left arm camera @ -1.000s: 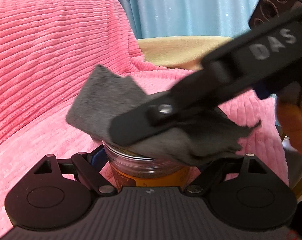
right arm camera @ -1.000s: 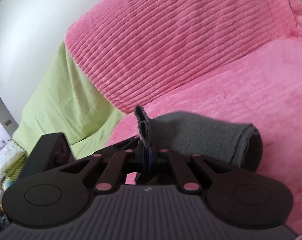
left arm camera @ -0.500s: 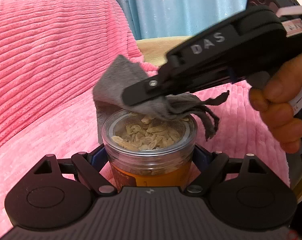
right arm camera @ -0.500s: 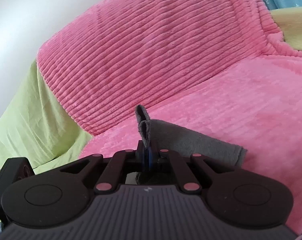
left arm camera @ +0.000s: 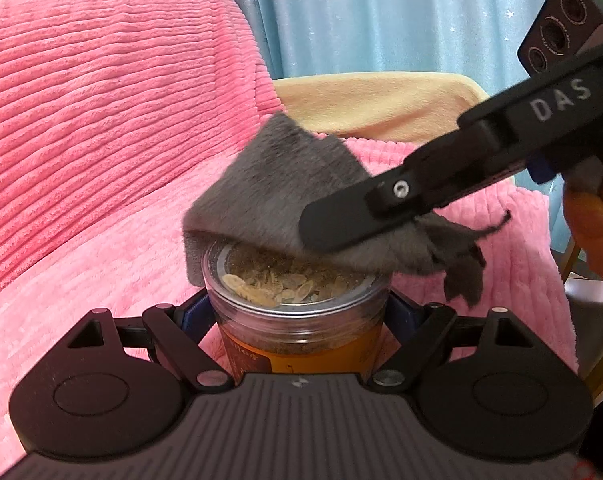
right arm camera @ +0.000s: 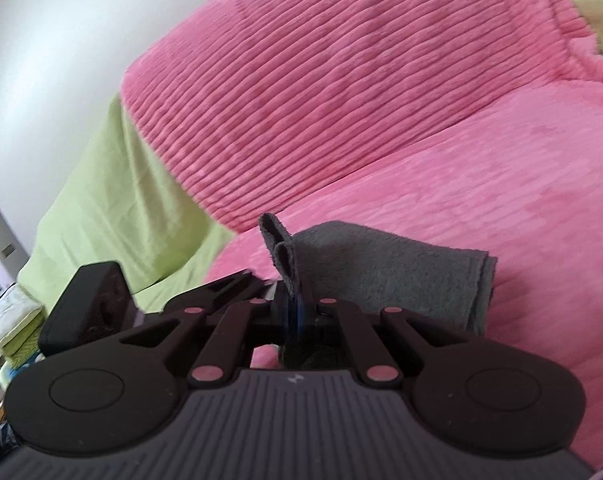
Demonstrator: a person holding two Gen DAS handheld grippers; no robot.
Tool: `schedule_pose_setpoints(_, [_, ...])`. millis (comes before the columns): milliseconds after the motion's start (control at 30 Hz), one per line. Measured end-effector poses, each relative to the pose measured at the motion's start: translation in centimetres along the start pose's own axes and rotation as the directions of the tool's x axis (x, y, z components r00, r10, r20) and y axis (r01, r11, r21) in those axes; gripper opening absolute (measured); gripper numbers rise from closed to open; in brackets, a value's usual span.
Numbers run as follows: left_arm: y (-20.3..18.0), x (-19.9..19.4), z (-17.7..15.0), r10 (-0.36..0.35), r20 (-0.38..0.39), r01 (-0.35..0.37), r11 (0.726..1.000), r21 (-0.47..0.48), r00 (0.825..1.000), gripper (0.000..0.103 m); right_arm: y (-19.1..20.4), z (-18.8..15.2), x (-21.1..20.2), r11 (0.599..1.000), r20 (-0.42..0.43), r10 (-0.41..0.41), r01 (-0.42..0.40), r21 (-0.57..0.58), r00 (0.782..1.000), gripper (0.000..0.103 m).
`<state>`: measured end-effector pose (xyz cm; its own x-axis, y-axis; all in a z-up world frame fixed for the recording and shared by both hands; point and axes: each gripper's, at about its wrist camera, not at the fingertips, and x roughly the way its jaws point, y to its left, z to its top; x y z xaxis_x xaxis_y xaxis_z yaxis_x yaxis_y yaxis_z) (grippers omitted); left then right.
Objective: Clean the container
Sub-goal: 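Keep wiping the lid and rim with the right gripper's cloth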
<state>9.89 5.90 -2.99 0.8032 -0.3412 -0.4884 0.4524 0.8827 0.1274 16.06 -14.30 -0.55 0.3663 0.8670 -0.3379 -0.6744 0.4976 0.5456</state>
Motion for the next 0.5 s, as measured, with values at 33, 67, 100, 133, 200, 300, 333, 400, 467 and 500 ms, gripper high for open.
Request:
schedule_pose_setpoints(33, [0.2, 0.1, 0.0, 0.0, 0.0, 0.0, 1.0, -0.001, 1.0, 0.085, 0.3, 0.0, 0.2, 1.0, -0.003, 0.007, -0.007, -0.003, 1.0, 0.001])
schedule_pose_setpoints(67, [0.2, 0.2, 0.0, 0.0, -0.001, 0.0, 1.0, 0.0, 1.0, 0.085, 0.5, -0.1, 0.5, 1.0, -0.004, 0.011, -0.011, -0.003, 1.0, 0.001])
schedule_pose_setpoints(100, [0.3, 0.3, 0.0, 0.001, -0.002, -0.001, 1.0, 0.002, 1.0, 0.085, 0.7, -0.1, 0.7, 1.0, -0.002, 0.012, -0.012, -0.003, 1.0, 0.001])
schedule_pose_setpoints(133, [0.3, 0.3, 0.0, 0.001, -0.003, -0.001, 1.0, 0.002, 1.0, 0.085, 0.8, -0.1, 0.8, 1.0, 0.001, 0.011, -0.011, -0.004, 1.0, 0.001])
schedule_pose_setpoints(200, [0.3, 0.4, 0.0, 0.002, -0.003, -0.001, 1.0, 0.002, 1.0, 0.085, 1.1, 0.0, 1.3, 1.0, 0.011, 0.002, -0.002, -0.006, 1.0, 0.001])
schedule_pose_setpoints(300, [0.7, 1.0, 0.2, 0.002, -0.004, -0.002, 1.0, 0.002, 1.0, 0.085, 1.4, 0.3, 1.9, 0.999, 0.032, -0.03, 0.03, -0.013, 0.999, 0.001])
schedule_pose_setpoints(333, [-0.3, 1.0, 0.5, 0.015, -0.007, -0.015, 1.0, -0.009, 1.0, 0.085, 1.5, 0.4, 2.1, 0.999, 0.04, -0.043, 0.044, -0.016, 0.998, 0.001])
schedule_pose_setpoints(400, [-0.5, 1.1, 0.6, 0.02, -0.008, -0.02, 1.0, -0.009, 1.0, 0.085, 1.4, 0.7, 2.4, 0.997, 0.059, -0.07, 0.071, -0.018, 0.996, 0.001])
schedule_pose_setpoints(467, [-0.5, 1.2, 0.7, 0.022, -0.008, -0.022, 1.0, -0.002, 1.0, 0.085, 1.1, 1.0, 2.5, 0.995, 0.079, -0.096, 0.098, -0.017, 0.992, 0.001])
schedule_pose_setpoints(500, [-0.4, 1.2, 0.7, 0.022, -0.008, -0.022, 1.0, 0.0, 1.0, 0.085, 0.8, 1.1, 2.5, 0.994, 0.09, -0.11, 0.112, -0.013, 0.99, 0.001])
